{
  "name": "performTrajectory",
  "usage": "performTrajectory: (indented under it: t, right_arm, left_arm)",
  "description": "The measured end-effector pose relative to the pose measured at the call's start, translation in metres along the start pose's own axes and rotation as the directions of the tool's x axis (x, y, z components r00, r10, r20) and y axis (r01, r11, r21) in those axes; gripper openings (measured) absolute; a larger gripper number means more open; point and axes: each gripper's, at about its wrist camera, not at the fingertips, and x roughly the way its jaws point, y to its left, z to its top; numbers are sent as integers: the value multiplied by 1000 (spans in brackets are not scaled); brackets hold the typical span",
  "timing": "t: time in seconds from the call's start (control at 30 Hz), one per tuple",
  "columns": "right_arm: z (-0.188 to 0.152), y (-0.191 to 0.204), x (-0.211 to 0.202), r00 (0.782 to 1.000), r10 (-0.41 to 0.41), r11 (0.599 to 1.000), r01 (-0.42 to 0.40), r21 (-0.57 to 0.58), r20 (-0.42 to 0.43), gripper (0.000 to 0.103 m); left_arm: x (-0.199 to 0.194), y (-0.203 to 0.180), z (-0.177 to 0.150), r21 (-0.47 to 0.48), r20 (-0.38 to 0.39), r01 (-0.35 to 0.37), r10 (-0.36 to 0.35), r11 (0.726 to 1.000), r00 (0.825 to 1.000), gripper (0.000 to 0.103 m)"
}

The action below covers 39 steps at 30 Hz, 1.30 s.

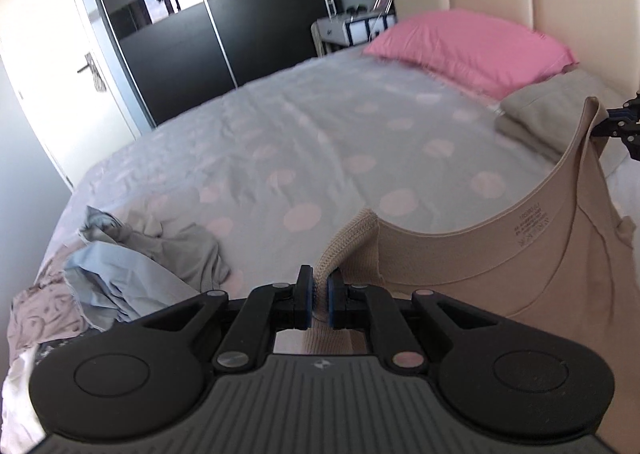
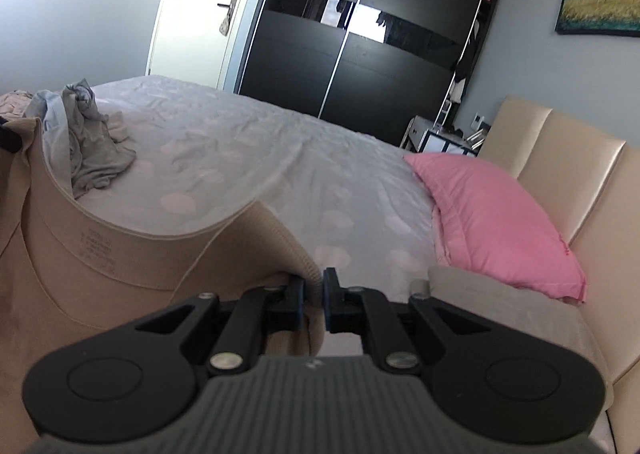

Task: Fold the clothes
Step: 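Lower the sweater flat onto the bed and open both grippers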

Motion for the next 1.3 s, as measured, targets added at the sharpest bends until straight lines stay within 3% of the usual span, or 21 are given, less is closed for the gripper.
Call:
performTrajectory:
  t: [0.13,0.3,0.4,0.53,0.6,0.67,0.73,0.77,0.9,1.07,1.3]
  right_arm:
    - [-8,4,76,993,25,999,-22,31,-114,10]
    - [-39,17,158,967,69,997,-55,62,-246,10]
    - [-59,23,192,945,104,993,-83,81,-309,10]
    - [-78,28,216,930,140,990,-119,81,-339,11]
    - [-78,29,215,932,144,989,-127,72,-334,13]
    - [-77,27,216,932,131,991,-112,76,-337,23]
    - [-75,22,217,931,124,991,-96,97,-343,47]
    - [-74,17,215,929,128,988,-91,122,-347,51]
    - [-65,-1,200,927,132,978,-64,199,-352,52]
    - [-59,-22,147,934,136,970,-59,234,-329,56]
    - [-80,-50,67,923,155,955,-49,292,-351,56]
  left_arm:
    - [58,0,-7,4,-82,19,-18,1000,996,5]
    - [126,-2,-24,9,-174,54,-52,999,983,6]
    - [159,-5,-39,9,-223,72,-68,997,972,6]
    - [178,-5,-55,-6,-230,83,-82,997,970,8]
    - [180,-4,-59,-21,-224,83,-85,996,971,12]
    - [179,0,-58,-45,-223,80,-88,996,971,13]
    - [176,5,-55,-83,-231,77,-94,994,968,18]
    - [172,8,-52,-96,-231,75,-96,993,968,25]
    - [139,25,-45,-154,-191,56,-85,986,978,47]
    - [81,43,-52,-194,-183,28,-64,981,981,48]
    - [2,47,-87,-222,-206,-34,-12,974,978,48]
